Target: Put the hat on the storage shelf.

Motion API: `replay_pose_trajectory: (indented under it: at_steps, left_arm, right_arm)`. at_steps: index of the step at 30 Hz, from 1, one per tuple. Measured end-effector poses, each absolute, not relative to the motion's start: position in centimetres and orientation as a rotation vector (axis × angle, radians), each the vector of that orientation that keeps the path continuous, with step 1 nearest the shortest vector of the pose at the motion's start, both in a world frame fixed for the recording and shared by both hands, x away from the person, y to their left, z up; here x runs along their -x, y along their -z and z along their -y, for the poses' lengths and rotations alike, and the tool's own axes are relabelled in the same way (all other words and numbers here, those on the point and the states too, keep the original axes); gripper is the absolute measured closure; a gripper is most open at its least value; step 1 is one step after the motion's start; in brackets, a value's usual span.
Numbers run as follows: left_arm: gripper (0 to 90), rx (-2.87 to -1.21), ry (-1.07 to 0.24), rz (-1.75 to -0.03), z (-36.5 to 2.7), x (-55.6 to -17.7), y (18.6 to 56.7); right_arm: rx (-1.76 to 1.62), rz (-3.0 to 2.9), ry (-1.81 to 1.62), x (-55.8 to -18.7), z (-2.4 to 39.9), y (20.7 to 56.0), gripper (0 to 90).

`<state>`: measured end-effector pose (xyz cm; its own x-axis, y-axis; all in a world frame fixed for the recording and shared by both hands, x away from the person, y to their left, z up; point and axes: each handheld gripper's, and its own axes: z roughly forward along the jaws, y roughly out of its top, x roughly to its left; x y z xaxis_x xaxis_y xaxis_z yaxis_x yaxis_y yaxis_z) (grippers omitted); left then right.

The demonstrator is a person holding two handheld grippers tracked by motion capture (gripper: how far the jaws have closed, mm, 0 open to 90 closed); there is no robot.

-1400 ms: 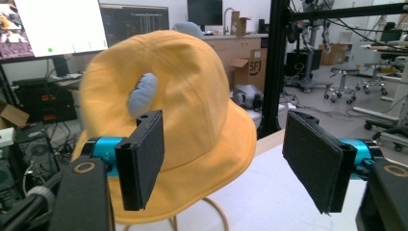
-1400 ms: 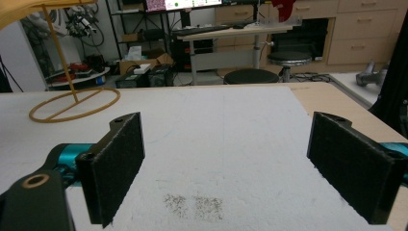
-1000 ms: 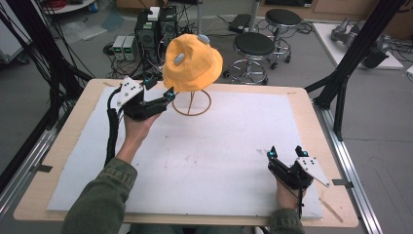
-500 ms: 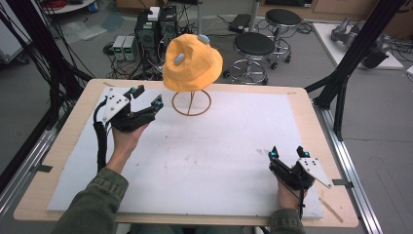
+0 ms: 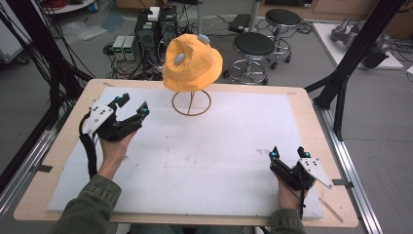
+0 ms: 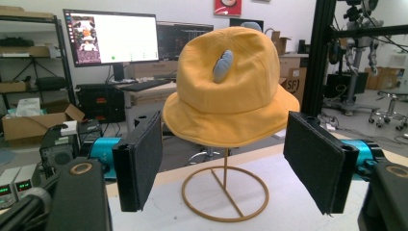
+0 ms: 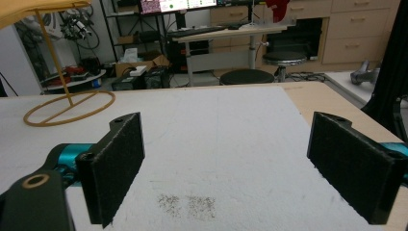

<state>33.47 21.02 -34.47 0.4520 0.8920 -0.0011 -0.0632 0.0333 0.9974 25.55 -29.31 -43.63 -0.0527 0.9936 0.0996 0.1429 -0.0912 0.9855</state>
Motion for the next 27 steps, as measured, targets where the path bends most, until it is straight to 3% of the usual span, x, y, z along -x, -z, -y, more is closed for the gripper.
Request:
replay_pose_trajectory:
  at_steps: [18, 27]
  left_arm:
    - [29.8, -1.253, -0.930, -0.910, -24.7, -31.1, 37.0]
    - [30.2, -1.177, -0.912, -1.048, -27.4, -29.9, 39.5]
  right_arm:
    - [-1.368, -1.309, -1.248, -25.4, 29.4, 43.6, 11.8]
    - [-1.369, -1.309, -1.222, -25.4, 29.4, 43.7, 11.8]
